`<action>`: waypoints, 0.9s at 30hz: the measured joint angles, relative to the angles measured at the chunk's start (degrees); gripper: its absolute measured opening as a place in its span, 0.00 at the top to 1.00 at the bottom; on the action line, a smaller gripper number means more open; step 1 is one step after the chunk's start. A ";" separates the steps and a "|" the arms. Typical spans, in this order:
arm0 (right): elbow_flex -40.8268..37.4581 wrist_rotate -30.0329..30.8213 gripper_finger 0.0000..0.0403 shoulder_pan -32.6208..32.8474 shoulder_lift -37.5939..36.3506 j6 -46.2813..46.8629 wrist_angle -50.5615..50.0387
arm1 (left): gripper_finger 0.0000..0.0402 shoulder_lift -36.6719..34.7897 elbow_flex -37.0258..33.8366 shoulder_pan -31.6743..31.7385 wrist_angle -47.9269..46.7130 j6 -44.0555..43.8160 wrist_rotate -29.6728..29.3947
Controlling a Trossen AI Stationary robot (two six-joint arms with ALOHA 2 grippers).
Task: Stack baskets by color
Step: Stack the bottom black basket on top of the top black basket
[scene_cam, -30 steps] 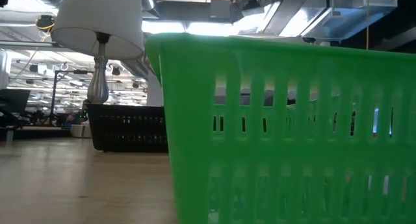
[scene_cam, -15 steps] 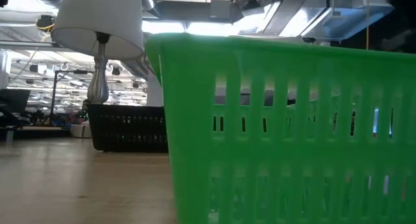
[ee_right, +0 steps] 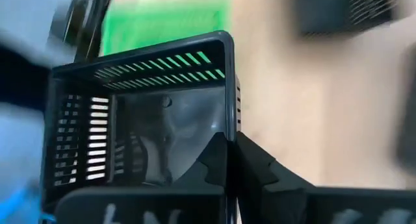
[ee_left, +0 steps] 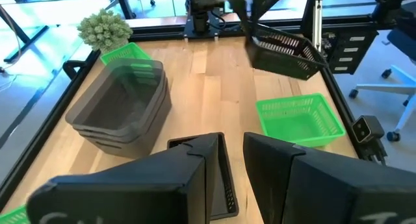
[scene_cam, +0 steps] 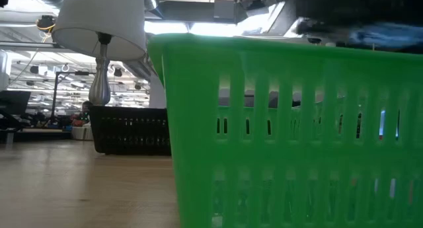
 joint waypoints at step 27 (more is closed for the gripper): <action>0.88 6.67 0.99 -18.64 15.82 27.70 45.15 | 0.83 0.00 -0.02 0.00 -0.35 0.92 -0.02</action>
